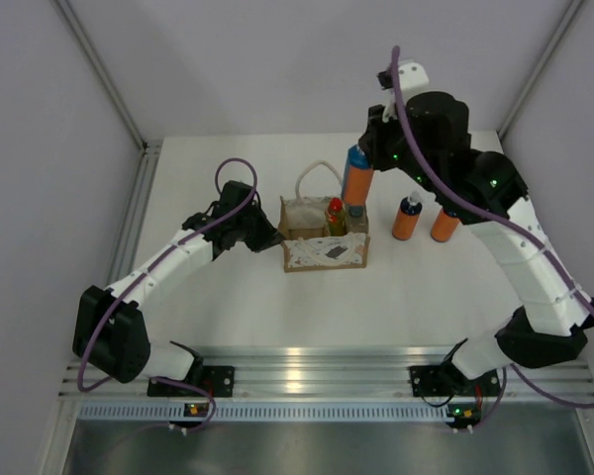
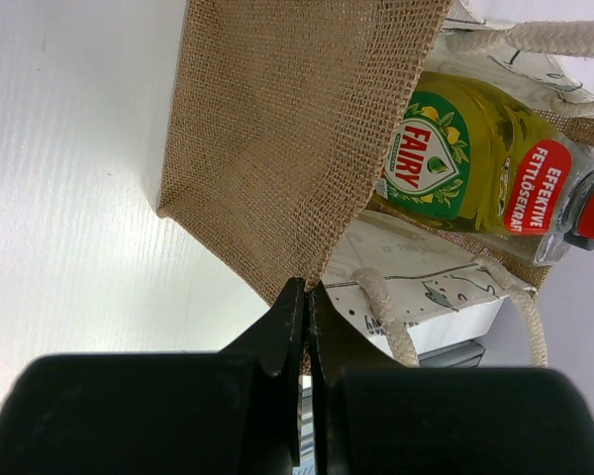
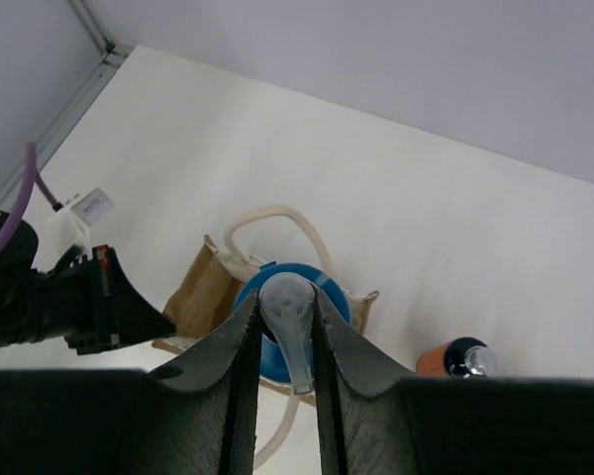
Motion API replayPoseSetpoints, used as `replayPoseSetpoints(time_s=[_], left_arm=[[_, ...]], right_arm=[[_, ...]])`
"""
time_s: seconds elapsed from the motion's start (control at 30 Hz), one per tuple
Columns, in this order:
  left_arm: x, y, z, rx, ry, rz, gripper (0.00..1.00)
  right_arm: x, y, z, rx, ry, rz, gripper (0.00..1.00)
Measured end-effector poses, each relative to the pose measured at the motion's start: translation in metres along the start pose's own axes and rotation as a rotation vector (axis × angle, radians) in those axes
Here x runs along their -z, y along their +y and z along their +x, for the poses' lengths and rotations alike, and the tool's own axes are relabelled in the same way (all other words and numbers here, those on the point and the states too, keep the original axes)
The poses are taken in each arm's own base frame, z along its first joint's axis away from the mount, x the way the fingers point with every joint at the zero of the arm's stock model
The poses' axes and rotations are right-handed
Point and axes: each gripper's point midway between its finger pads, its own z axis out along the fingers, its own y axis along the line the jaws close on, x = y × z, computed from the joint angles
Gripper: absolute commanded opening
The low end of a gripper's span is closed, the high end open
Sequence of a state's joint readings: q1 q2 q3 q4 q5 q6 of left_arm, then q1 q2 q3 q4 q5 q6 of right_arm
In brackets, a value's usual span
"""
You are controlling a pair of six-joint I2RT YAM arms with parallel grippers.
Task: Take the personal care products out of the canvas bag
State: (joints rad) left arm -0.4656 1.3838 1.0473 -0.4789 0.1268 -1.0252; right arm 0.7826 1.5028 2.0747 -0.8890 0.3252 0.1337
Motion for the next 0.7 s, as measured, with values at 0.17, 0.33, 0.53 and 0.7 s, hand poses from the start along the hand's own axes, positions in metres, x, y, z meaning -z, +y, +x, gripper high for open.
replayPoseSetpoints(time_s=[0.17, 0.33, 0.53, 0.7], left_arm=[[0.0, 0.0, 0.0, 0.0, 0.0, 0.0, 0.0], [0.0, 0.0, 0.0, 0.0, 0.001, 0.0, 0.0], [0.0, 0.0, 0.0, 0.0, 0.0, 0.0, 0.0], [0.0, 0.0, 0.0, 0.0, 0.001, 0.001, 0.0]], right_arm=[[0.031, -0.05, -0.008, -0.05, -0.05, 0.108, 0.0], [0.038, -0.099, 0.016, -0.074, -0.007, 0.239, 0.0], [0.027, -0.123, 0.069, -0.09, 0.116, 0.326, 0.0], [0.033, -0.146, 0.12, -0.141, 0.196, 0.406, 0.0]])
